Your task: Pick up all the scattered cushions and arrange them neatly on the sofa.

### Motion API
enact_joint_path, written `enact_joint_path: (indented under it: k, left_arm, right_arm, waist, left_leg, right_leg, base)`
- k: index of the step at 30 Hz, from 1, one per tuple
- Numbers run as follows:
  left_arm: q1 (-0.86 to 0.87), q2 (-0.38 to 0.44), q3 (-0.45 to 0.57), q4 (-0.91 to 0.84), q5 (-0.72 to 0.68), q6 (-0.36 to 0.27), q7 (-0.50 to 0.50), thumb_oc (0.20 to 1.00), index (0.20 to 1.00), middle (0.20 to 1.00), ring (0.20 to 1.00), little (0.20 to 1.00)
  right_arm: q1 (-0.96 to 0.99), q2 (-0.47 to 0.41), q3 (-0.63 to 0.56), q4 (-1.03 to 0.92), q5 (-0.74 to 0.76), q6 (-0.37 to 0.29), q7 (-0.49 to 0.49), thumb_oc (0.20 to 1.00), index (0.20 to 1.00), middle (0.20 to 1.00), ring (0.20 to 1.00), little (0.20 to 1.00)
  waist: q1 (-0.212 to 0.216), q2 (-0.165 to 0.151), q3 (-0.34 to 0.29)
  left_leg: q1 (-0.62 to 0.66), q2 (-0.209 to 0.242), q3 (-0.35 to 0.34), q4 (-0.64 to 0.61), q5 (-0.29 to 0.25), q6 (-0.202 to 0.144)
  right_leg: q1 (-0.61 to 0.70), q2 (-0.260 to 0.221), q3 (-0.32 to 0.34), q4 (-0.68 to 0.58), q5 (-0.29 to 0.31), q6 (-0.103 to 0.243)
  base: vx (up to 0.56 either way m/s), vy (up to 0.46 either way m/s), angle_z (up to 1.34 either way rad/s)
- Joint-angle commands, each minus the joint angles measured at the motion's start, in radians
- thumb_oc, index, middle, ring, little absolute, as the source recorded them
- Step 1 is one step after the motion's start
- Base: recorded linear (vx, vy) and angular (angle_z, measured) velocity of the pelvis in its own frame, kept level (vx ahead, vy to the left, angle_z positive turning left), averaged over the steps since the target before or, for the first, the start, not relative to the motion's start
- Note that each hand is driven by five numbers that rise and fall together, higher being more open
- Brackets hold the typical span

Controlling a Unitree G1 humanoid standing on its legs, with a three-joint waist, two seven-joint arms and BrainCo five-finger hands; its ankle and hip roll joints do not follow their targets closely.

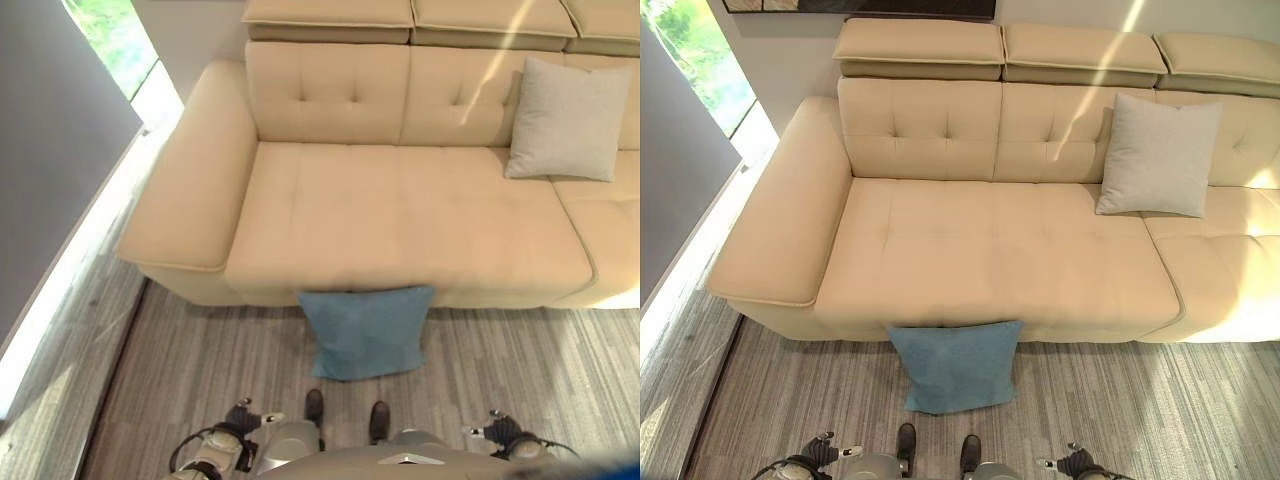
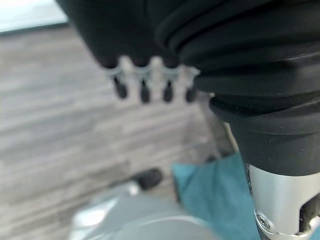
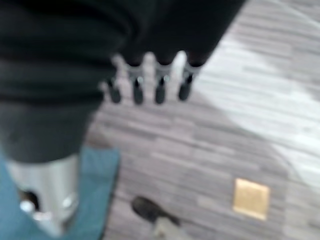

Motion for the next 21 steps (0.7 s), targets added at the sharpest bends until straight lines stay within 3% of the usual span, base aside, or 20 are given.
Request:
enact_joint_path:
  k: [1, 7, 8, 9, 10, 11, 15, 19, 21]
  left_arm:
    - [-0.028, 0.017, -0.007, 0.033, 0.017, -0.004, 0.004, 1.000, 1.000, 1.000, 1.000, 1.000]
    - [-0.049, 0.028, 0.002, -0.008, -0.033, -0.018, 0.038, 1.000, 1.000, 1.000, 1.000, 1.000]
    - [-0.065, 0.031, 0.002, -0.027, -0.051, -0.023, 0.051, 1.000, 1.000, 1.000, 1.000, 1.000]
    - [-0.097, 0.038, -0.006, -0.060, -0.088, -0.036, 0.073, 1.000, 1.000, 1.000, 1.000, 1.000]
    - [-0.098, 0.038, -0.006, -0.060, -0.088, -0.036, 0.073, 1.000, 1.000, 1.000, 1.000, 1.000]
    - [-0.141, 0.043, -0.017, -0.092, -0.137, -0.049, 0.101, 1.000, 1.000, 1.000, 1.000, 1.000]
    - [-0.209, 0.038, -0.043, -0.134, -0.204, -0.078, 0.151, 1.000, 1.000, 1.000, 1.000, 1.000]
    - [-0.358, 0.025, -0.089, -0.156, -0.281, -0.117, 0.249, 1.000, 1.000, 1.000, 1.000, 1.000]
    - [-0.385, 0.028, -0.097, -0.168, -0.295, -0.123, 0.261, 1.000, 1.000, 1.000, 1.000, 1.000]
  right_arm:
    - [-0.041, -0.020, 0.001, -0.007, 0.002, -0.016, -0.006, 1.000, 1.000, 1.000, 1.000, 1.000]
    - [-0.065, -0.023, -0.014, -0.028, 0.031, -0.025, -0.031, 1.000, 1.000, 1.000, 1.000, 1.000]
    - [-0.074, -0.027, -0.020, -0.033, 0.043, -0.030, -0.043, 1.000, 1.000, 1.000, 1.000, 1.000]
    - [-0.095, -0.033, -0.024, -0.049, 0.068, -0.038, -0.065, 1.000, 1.000, 1.000, 1.000, 1.000]
    - [-0.096, -0.033, -0.024, -0.049, 0.068, -0.038, -0.065, 1.000, 1.000, 1.000, 1.000, 1.000]
    - [-0.132, -0.044, -0.022, -0.067, 0.091, -0.049, -0.091, 1.000, 1.000, 1.000, 1.000, 1.000]
    - [-0.180, -0.060, -0.023, -0.109, 0.123, -0.070, -0.146, 1.000, 1.000, 1.000, 1.000, 1.000]
    - [-0.287, -0.097, -0.024, -0.167, 0.170, -0.099, -0.264, 1.000, 1.000, 1.000, 1.000, 1.000]
    - [-0.305, -0.102, -0.023, -0.183, 0.184, -0.104, -0.277, 1.000, 1.000, 1.000, 1.000, 1.000]
  waist:
    - [0.038, -0.012, -0.013]
    - [0.035, -0.007, 0.017]
    - [0.028, -0.002, 0.032]
    - [0.012, 0.001, 0.066]
    - [0.013, 0.000, 0.063]
    - [0.011, 0.000, 0.105]
    - [0.004, -0.008, 0.134]
    - [-0.031, 0.008, 0.173]
    - [-0.039, 0.012, 0.178]
  left_leg:
    - [0.047, -0.018, -0.035, 0.030, -0.087, -0.033]
    - [0.021, -0.020, -0.032, 0.036, -0.092, -0.022]
    - [-0.008, -0.021, -0.038, 0.047, -0.090, -0.019]
    - [-0.074, -0.024, -0.046, 0.080, -0.088, -0.016]
    - [-0.078, -0.024, -0.045, 0.082, -0.089, -0.016]
    - [-0.168, -0.028, -0.039, 0.126, -0.085, -0.018]
    - [-0.316, -0.029, -0.028, 0.181, -0.068, -0.025]
    - [-0.507, -0.022, -0.037, 0.220, -0.027, -0.051]
    - [-0.547, -0.019, -0.037, 0.234, -0.023, -0.057]
  right_leg:
    - [-0.043, -0.031, 0.052, 0.094, 0.007, 0.120]
    - [-0.112, -0.035, 0.075, 0.148, -0.003, 0.126]
    - [-0.153, -0.033, 0.097, 0.180, -0.006, 0.126]
    - [-0.234, -0.020, 0.162, 0.233, -0.009, 0.124]
    - [-0.238, -0.020, 0.164, 0.235, -0.009, 0.124]
    - [-0.324, -0.021, 0.173, 0.260, 0.006, 0.121]
    - [-0.432, -0.028, 0.159, 0.260, 0.034, 0.115]
    - [-0.619, -0.032, 0.121, 0.286, 0.057, 0.118]
    - [-0.657, -0.033, 0.118, 0.298, 0.053, 0.117]
  base:
    - [0.11, 0.076, -0.14]
    - [-0.02, 0.022, -0.06]
    - [-0.22, 0.006, -0.13]
    - [-0.22, 0.006, -0.13]
    - [-0.34, -0.039, -0.06]
    - [-0.19, -0.044, 0.04]
    - [-0.22, -0.076, -0.06]
    - [-0.15, -0.104, -0.01]
    - [-0.09, -0.049, 0.05]
